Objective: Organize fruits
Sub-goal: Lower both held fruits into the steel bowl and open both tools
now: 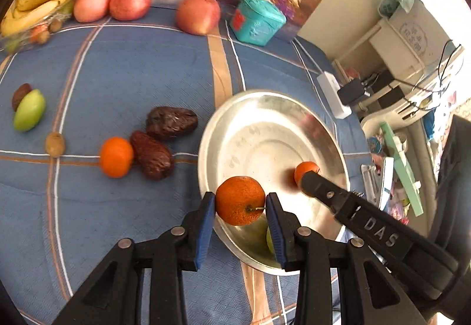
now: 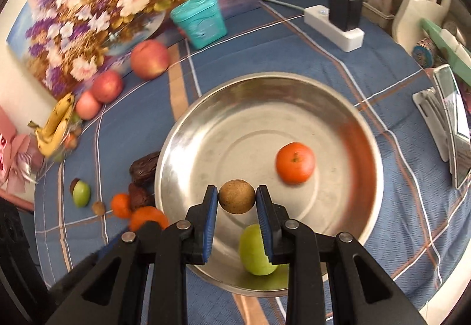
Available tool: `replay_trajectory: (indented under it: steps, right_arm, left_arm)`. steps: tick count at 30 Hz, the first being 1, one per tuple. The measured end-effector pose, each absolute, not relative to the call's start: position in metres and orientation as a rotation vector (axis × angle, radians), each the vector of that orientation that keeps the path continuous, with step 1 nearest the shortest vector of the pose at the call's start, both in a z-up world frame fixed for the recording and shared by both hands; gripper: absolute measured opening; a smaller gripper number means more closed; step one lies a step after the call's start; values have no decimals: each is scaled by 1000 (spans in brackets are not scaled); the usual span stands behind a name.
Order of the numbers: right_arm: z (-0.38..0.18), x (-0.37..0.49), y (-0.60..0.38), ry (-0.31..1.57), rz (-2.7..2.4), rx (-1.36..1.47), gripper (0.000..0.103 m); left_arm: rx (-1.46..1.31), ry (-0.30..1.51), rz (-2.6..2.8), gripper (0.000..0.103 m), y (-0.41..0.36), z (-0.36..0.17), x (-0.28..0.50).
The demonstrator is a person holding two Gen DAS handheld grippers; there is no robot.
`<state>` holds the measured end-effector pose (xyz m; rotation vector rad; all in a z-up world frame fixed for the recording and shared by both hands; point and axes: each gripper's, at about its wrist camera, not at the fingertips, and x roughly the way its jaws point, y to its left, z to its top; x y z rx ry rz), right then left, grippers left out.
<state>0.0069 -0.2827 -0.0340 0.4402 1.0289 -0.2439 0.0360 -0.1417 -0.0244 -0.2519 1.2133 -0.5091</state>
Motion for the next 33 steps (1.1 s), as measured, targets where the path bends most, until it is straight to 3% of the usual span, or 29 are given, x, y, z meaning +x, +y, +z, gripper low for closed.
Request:
replay_trajectory:
  steps: [3, 5, 11, 13, 14, 16, 17, 18, 20, 21, 22, 24, 33]
  right_arm:
    - [-35, 8, -289, 1029, -247, 457, 29]
    - [-34, 6, -290, 1033, -252, 456, 29]
    - [-34, 8, -281, 1035, -229, 438, 29]
    - [-35, 10, -275, 1039, -212, 424, 30]
    - [-36, 11, -272, 1043, -204, 415, 35]
    - [-37, 15, -264, 1044, -192, 391, 73]
    - [-37, 16, -261, 1043, -187, 384, 77]
    - [-38, 17, -258, 1044, -179, 377, 79]
    - [-39, 19, -252, 1046, -162, 359, 79]
    - [-40, 20, -250, 1048, -159, 350, 83]
    - [-41, 21, -247, 1047, -159, 338, 90]
    - [-40, 22, -243, 1028, -155, 326, 94]
    - [-29, 41, -206, 985, 8, 297, 94]
  left_arm:
    - [-261, 1230, -510, 44, -141, -28, 37]
    - [-289, 1238, -506, 51, -138, -30, 39]
    - [-299, 1241, -393, 52, -110, -33, 47]
    - [-277, 1233, -298, 62, -95, -35, 52]
    - [-263, 1229, -245, 69, -88, -35, 54]
    - [-230, 1228, -134, 73, -69, -38, 59]
    - [-223, 1231, -98, 78, -62, -41, 60]
    - [-221, 1236, -58, 82, -53, -43, 62]
    - [-232, 1230, 22, 99, -36, -46, 64]
    - [-236, 1223, 42, 101, -31, -47, 65]
    - [-242, 1212, 70, 103, -25, -47, 66]
    - [-243, 1183, 101, 103, -15, -44, 66]
    - [-176, 1033, 120, 103, 6, -15, 80]
